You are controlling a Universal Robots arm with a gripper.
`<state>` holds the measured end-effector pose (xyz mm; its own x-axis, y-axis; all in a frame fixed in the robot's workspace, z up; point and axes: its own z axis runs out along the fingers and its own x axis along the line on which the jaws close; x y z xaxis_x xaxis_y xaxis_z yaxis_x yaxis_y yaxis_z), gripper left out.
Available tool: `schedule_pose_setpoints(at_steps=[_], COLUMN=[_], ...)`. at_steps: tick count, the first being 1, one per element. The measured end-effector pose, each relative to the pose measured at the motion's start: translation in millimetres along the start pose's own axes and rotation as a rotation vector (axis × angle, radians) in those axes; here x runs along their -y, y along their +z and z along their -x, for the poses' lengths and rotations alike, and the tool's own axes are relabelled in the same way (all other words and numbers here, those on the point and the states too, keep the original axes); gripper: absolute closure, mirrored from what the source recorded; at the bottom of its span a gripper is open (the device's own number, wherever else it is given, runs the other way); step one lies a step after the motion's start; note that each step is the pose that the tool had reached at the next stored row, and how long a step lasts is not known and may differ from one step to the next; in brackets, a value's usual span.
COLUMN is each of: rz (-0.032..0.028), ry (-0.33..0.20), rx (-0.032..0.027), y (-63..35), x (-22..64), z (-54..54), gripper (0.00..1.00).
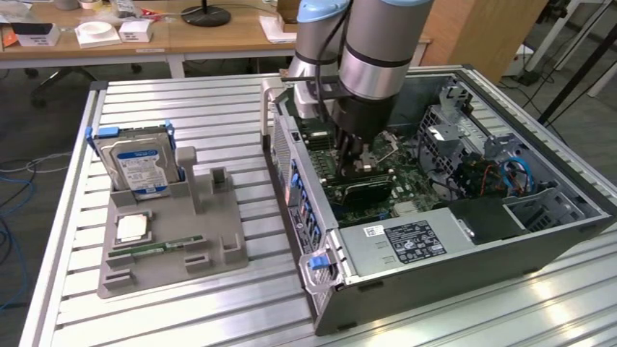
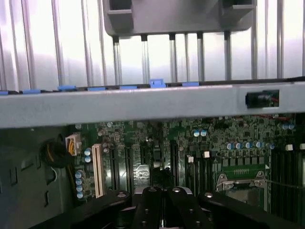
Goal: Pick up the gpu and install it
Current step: 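Press down on the gpu until it lock into place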
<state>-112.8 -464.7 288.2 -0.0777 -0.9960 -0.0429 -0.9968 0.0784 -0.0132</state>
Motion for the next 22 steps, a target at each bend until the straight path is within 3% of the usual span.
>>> schedule_pose_setpoints(at_steps=[10, 16, 22], rz=[0.0004, 0.0019, 0.0028], ry=[0.001, 0.001, 0.001], rx=[0.0001, -0.0001, 0.0001], y=[-2.8, -7.7, -11.9], x=[-19.5, -26.8, -28.8], z=[-1.4, -1.8, -1.8], gripper=[0.89, 0.89, 0.89])
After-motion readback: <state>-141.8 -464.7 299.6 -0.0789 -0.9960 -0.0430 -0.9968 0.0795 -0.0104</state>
